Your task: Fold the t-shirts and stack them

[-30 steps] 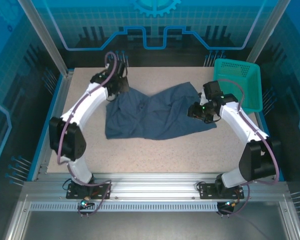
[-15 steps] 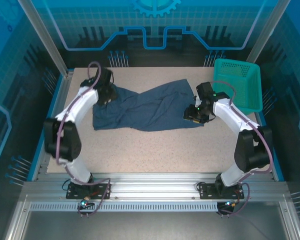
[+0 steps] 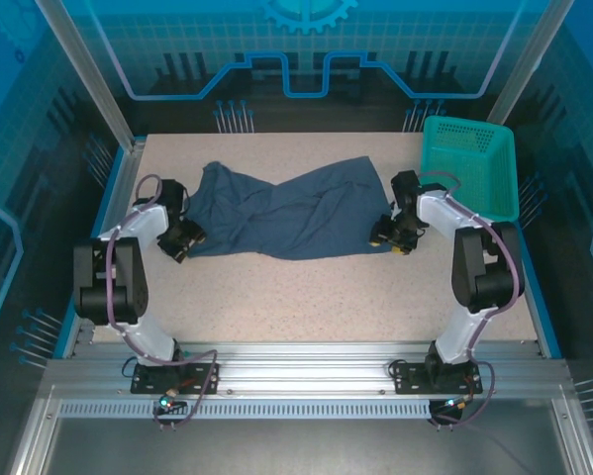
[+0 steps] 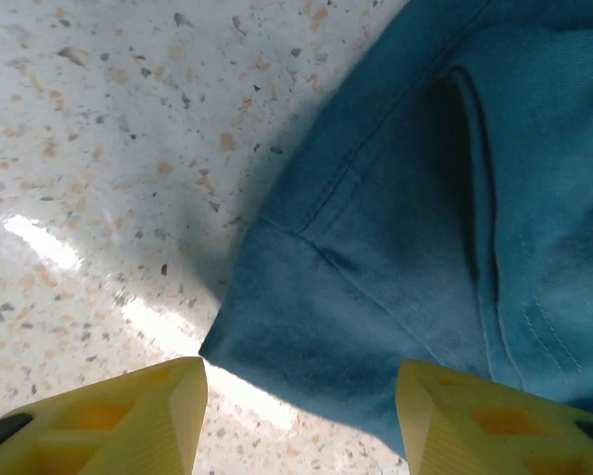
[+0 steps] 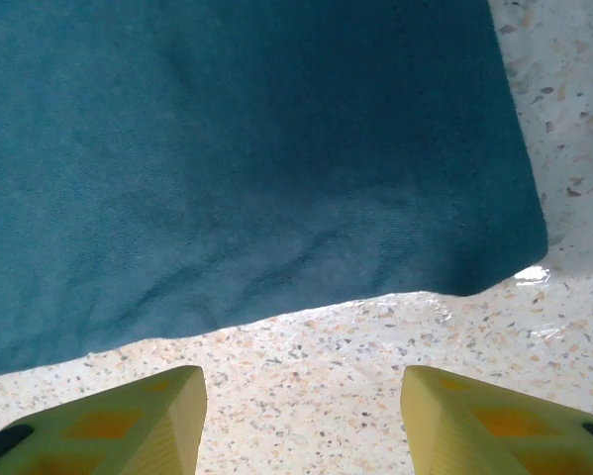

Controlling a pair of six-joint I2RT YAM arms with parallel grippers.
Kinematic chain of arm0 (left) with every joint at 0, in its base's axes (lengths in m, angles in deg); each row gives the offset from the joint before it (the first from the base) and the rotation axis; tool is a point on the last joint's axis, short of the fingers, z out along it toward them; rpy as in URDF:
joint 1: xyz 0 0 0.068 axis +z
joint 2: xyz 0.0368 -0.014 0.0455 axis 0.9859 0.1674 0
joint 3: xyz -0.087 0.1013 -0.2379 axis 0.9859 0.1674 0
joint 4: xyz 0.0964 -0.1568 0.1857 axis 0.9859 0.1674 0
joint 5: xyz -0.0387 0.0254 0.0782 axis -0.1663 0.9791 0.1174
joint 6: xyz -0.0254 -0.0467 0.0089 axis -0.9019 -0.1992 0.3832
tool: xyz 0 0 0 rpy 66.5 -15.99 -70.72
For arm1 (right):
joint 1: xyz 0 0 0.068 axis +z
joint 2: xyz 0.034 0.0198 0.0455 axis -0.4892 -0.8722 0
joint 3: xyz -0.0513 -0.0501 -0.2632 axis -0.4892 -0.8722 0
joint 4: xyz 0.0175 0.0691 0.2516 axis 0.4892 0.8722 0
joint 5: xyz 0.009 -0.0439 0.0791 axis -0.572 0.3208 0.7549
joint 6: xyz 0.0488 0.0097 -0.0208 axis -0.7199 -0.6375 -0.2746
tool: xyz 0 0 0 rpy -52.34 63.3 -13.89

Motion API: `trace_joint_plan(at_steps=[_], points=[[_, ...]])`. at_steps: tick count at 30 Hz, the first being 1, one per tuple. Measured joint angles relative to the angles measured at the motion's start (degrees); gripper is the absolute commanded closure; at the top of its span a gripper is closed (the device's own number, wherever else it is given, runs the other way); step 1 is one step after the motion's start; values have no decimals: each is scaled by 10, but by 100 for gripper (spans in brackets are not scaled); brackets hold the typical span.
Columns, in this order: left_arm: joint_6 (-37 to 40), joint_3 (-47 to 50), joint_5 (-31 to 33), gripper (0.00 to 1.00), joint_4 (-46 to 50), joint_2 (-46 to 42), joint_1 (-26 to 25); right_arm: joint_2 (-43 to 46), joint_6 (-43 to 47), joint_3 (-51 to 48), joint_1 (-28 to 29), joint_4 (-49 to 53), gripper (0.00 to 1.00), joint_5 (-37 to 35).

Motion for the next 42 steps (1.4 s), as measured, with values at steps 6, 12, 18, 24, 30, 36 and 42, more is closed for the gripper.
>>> trace_joint_plan(at_steps=[6, 12, 18, 24, 30, 36, 42], points=[[9, 0, 11, 44, 0, 11, 0, -19, -7, 0, 0, 1, 45, -21], [30, 0, 29, 43, -4, 14, 0, -51, -11, 11, -1, 0, 51, -32], [46, 0, 37, 56, -18, 39, 0, -82, -13, 42, -4, 20, 73, -45], [60, 0, 38, 94, -52, 46, 0, -87, -5, 54, -5, 5, 98, -47], [64, -2, 42, 100, -59, 23, -10, -80, -1, 58, -4, -4, 100, -61], [40, -3, 71, 100, 0, -79, -55, -23, -2, 75, 1, 6, 100, -83], [6, -3, 86, 100, 62, -180, -68, 33, 1, 91, 1, 21, 100, -102]])
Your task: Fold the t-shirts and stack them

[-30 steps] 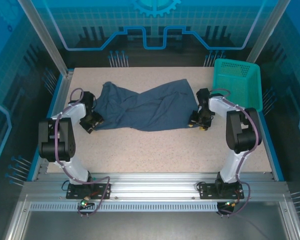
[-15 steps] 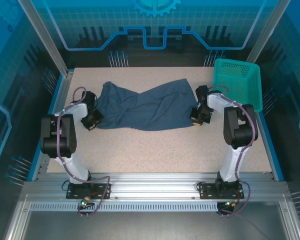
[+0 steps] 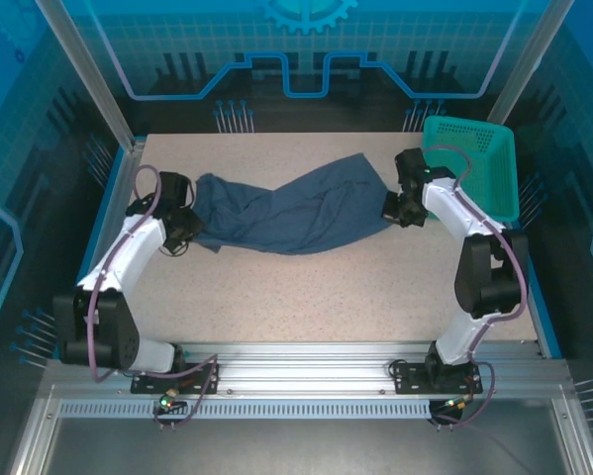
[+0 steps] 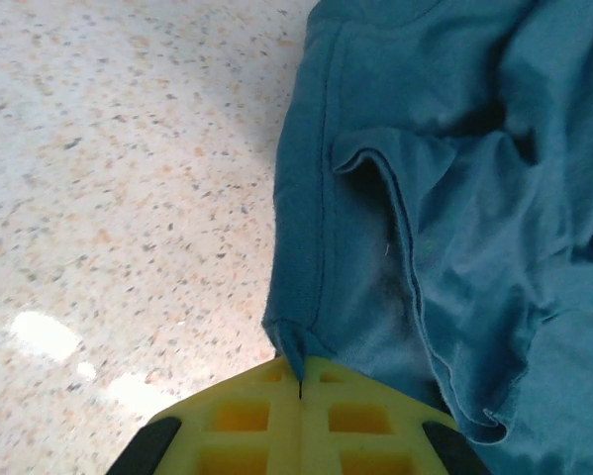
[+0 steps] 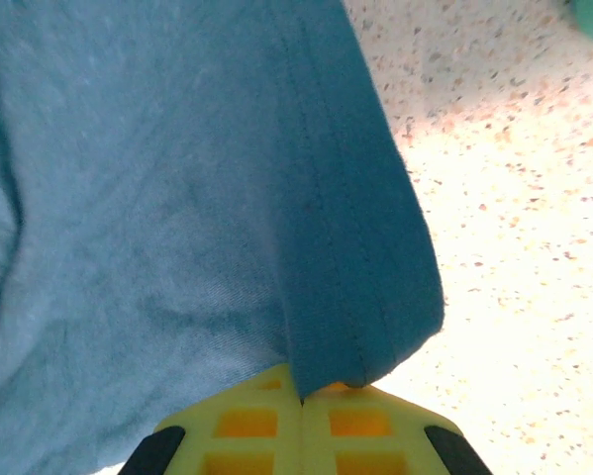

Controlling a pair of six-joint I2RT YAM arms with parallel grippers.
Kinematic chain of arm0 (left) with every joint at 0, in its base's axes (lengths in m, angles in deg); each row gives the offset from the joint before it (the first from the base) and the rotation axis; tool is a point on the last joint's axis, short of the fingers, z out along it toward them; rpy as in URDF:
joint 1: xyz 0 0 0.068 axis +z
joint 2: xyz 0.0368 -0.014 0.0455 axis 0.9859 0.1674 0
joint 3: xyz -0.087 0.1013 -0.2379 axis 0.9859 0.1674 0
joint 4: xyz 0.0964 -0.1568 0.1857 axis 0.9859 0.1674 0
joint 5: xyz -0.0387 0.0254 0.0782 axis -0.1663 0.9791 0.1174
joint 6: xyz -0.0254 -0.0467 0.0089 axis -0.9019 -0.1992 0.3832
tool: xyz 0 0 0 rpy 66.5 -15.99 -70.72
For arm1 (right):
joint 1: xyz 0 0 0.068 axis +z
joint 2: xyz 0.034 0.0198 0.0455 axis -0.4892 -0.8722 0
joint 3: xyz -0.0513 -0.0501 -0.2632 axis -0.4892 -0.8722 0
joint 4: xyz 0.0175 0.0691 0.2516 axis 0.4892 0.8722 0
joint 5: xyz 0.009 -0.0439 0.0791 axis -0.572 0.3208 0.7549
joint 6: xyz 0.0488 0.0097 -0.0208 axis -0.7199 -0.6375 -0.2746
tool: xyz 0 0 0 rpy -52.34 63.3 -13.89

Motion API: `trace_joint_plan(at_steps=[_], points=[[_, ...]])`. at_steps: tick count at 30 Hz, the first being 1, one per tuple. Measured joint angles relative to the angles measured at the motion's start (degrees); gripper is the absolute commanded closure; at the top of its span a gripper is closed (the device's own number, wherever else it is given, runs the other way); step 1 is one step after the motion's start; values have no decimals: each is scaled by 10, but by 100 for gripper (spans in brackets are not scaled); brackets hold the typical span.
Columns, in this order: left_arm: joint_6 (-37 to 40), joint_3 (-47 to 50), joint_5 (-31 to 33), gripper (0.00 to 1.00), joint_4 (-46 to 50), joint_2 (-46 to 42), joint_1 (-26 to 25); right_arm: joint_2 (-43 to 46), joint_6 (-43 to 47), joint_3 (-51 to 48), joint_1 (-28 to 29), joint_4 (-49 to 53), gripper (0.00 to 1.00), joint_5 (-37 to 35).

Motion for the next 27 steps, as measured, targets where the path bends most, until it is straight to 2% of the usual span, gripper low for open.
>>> trace_joint_plan(at_steps=[7, 12, 22, 25, 27], points=[[-18, -2, 0, 100, 88, -56, -7, 41, 7, 0, -2, 24, 100, -14], [-17, -2, 0, 100, 85, -56, -6, 43, 9, -1, -5, 23, 100, -11], [48, -125, 0, 100, -35, 220, 31, -42, -3, -1, -5, 4, 100, -2], [82, -132, -9, 90, -93, 249, 31, -45, -14, -9, -4, -5, 100, 5], [98, -125, -14, 76, -119, 249, 31, -45, -25, -21, -3, -12, 100, 13]])
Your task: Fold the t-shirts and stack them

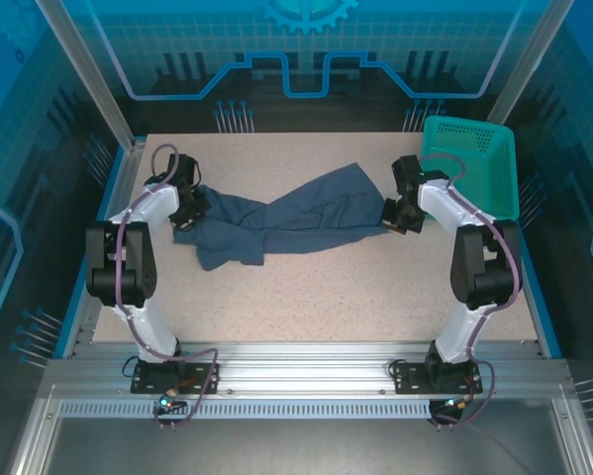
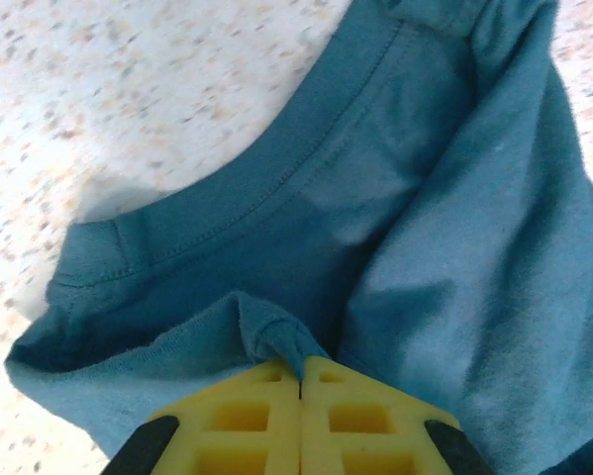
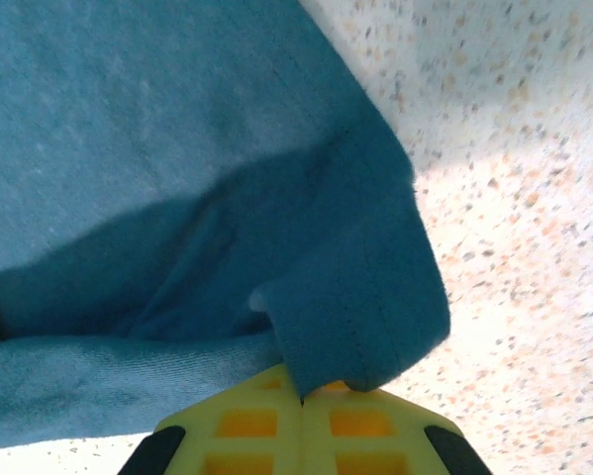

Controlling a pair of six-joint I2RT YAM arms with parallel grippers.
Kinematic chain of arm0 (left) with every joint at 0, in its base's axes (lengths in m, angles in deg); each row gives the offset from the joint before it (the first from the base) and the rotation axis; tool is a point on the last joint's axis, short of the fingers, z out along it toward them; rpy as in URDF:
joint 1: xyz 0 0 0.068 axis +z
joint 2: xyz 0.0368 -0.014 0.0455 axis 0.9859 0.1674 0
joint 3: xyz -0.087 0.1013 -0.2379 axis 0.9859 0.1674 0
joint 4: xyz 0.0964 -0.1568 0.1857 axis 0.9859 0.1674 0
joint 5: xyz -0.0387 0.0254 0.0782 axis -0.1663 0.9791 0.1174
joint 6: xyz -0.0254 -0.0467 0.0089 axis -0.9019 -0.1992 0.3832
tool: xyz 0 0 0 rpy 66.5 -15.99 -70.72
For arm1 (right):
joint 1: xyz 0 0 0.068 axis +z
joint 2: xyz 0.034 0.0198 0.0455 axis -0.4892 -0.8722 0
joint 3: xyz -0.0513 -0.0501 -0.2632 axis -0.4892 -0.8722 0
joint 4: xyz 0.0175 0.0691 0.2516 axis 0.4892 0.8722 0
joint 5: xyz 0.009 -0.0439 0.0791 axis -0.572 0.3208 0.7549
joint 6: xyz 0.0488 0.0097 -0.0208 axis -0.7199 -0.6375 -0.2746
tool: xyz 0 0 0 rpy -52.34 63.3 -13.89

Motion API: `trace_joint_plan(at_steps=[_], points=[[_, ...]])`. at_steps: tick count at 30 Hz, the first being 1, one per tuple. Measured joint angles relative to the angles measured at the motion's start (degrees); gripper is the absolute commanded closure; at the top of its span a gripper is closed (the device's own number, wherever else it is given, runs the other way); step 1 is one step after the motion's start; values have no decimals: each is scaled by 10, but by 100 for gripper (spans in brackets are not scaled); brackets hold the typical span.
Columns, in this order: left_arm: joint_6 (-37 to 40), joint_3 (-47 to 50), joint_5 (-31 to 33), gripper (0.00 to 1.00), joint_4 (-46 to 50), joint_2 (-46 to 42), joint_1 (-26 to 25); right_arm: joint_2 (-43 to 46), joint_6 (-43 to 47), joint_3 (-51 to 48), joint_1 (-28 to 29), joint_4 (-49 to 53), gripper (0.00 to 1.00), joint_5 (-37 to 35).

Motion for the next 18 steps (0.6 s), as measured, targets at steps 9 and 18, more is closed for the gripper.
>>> trace_joint_plan(at_steps=[9, 18], points=[[-28, 155, 17, 58, 43, -188, -43, 0, -32, -50, 7, -10, 100, 28], [-53, 226, -23, 53, 66, -204, -57, 0, -32, -50, 6, -14, 100, 39]])
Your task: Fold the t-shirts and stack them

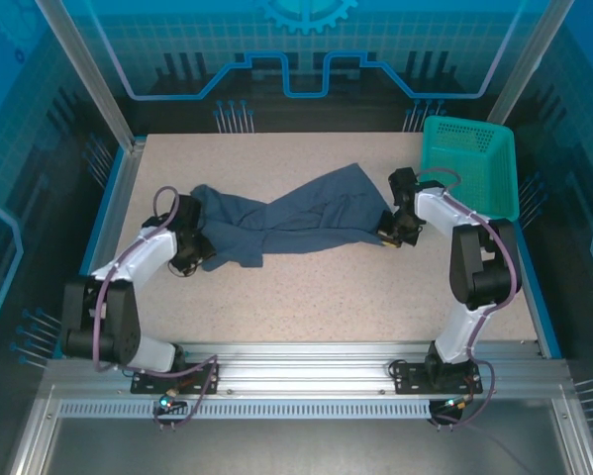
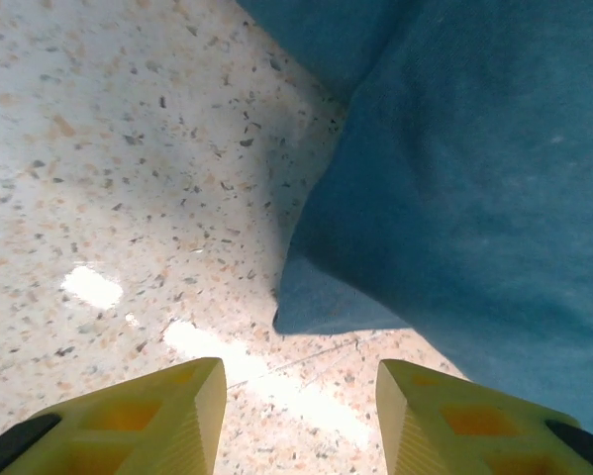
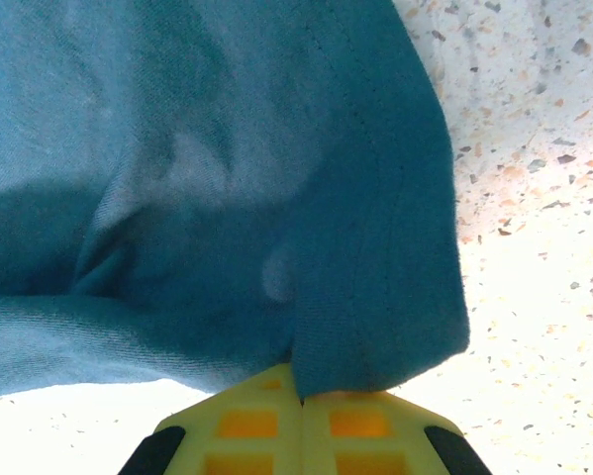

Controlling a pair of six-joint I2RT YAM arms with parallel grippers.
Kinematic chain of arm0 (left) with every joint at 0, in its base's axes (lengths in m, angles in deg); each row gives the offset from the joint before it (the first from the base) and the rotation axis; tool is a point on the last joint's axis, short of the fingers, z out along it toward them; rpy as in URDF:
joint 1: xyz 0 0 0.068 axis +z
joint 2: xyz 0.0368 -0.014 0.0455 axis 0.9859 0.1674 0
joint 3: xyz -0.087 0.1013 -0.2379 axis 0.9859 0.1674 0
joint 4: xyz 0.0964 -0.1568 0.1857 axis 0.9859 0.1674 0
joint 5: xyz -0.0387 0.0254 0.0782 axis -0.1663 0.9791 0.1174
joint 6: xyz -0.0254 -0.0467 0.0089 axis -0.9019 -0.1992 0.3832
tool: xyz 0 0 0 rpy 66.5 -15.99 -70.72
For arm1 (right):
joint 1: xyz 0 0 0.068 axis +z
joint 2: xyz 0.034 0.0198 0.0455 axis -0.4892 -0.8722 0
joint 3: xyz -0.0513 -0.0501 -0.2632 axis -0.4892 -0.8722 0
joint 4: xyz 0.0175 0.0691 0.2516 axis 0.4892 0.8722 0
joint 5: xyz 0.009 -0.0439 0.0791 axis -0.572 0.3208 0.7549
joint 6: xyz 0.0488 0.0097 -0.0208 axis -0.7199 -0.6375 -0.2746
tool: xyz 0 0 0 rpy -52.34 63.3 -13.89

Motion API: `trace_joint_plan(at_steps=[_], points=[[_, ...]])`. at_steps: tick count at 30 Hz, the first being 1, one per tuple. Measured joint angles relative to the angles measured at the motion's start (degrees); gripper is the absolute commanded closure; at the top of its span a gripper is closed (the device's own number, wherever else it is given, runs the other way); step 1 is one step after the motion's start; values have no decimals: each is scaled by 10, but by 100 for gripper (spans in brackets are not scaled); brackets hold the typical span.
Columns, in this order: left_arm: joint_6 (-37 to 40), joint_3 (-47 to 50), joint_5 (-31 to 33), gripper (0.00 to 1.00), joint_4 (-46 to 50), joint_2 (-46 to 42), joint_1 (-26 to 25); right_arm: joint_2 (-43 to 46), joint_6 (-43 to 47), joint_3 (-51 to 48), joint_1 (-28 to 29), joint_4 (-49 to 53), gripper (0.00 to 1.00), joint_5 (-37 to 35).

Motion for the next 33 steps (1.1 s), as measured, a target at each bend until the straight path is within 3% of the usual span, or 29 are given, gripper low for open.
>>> trace_joint_plan(at_steps=[8, 16, 19, 33], points=[[26, -12, -6, 53, -13, 87, 0, 0, 0, 0, 0, 0, 100, 4], [23, -12, -16, 75, -61, 90, -5, 0, 0, 0, 0, 0, 100, 4], [15, -12, -18, 79, -85, 99, -14, 0, 0, 0, 0, 0, 100, 4], [10, -16, -12, 63, -55, 108, -19, 0, 0, 0, 0, 0, 100, 3]])
